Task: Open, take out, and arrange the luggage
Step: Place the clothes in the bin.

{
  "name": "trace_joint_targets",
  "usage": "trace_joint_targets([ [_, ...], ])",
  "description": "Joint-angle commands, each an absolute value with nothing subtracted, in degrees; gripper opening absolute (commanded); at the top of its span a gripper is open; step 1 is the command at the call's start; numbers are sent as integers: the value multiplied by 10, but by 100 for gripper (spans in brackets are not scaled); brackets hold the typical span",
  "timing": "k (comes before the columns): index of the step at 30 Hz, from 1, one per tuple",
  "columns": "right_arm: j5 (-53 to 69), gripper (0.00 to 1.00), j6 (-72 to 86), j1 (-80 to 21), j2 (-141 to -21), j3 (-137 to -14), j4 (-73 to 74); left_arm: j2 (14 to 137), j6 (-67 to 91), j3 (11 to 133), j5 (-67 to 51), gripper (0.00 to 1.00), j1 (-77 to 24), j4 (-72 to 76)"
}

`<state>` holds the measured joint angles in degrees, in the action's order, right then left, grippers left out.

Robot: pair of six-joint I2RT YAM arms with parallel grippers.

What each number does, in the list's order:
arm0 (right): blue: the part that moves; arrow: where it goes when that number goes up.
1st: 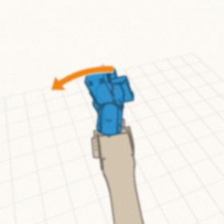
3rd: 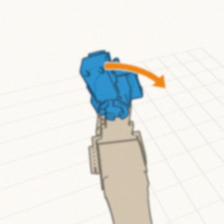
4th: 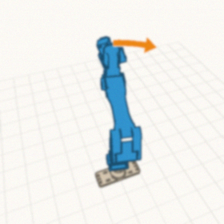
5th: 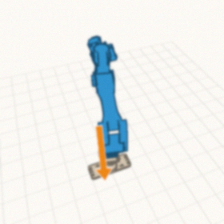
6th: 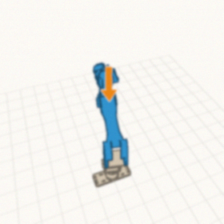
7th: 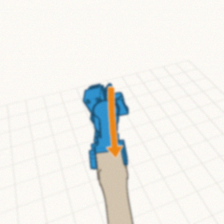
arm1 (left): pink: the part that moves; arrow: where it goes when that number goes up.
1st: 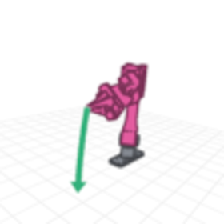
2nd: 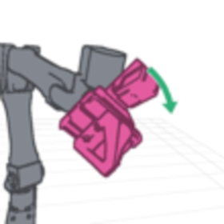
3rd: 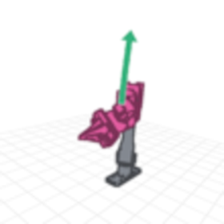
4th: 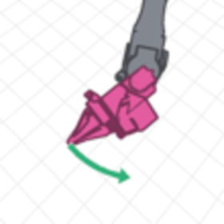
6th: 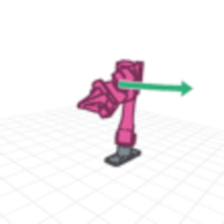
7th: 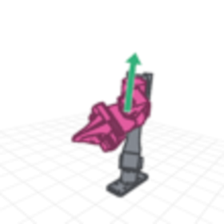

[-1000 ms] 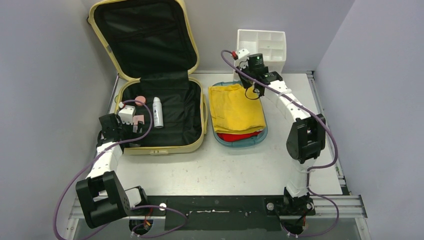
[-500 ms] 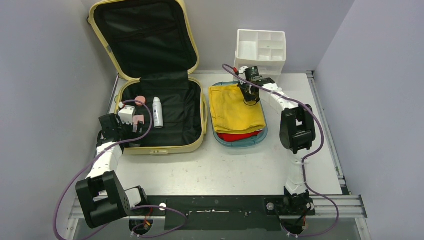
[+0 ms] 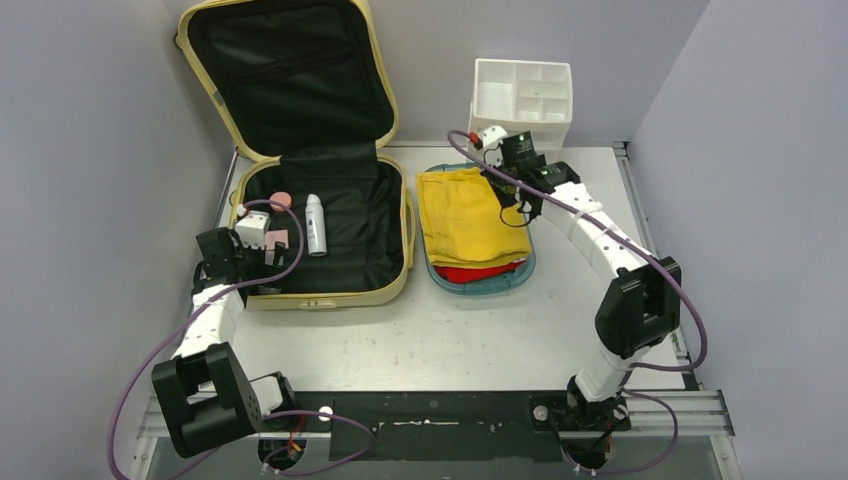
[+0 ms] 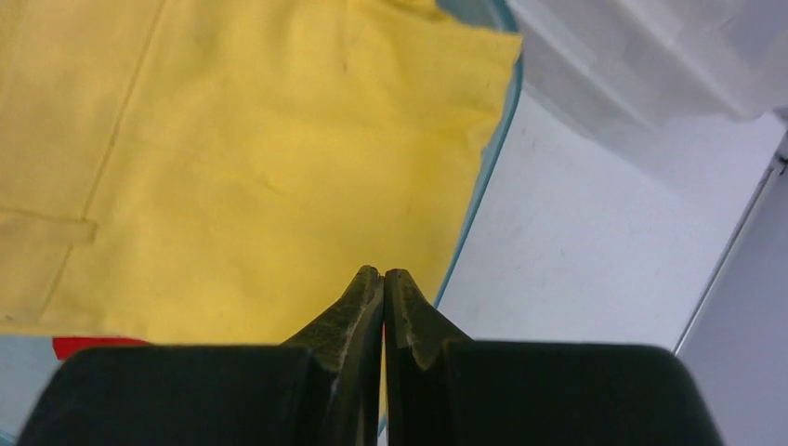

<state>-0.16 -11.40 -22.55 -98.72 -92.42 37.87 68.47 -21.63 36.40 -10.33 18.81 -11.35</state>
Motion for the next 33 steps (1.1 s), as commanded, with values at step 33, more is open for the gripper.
trace_joint_targets([
  [33,15,2,-212,-245,-980,-762,496,668,-207,358,-98,97,220,-125],
])
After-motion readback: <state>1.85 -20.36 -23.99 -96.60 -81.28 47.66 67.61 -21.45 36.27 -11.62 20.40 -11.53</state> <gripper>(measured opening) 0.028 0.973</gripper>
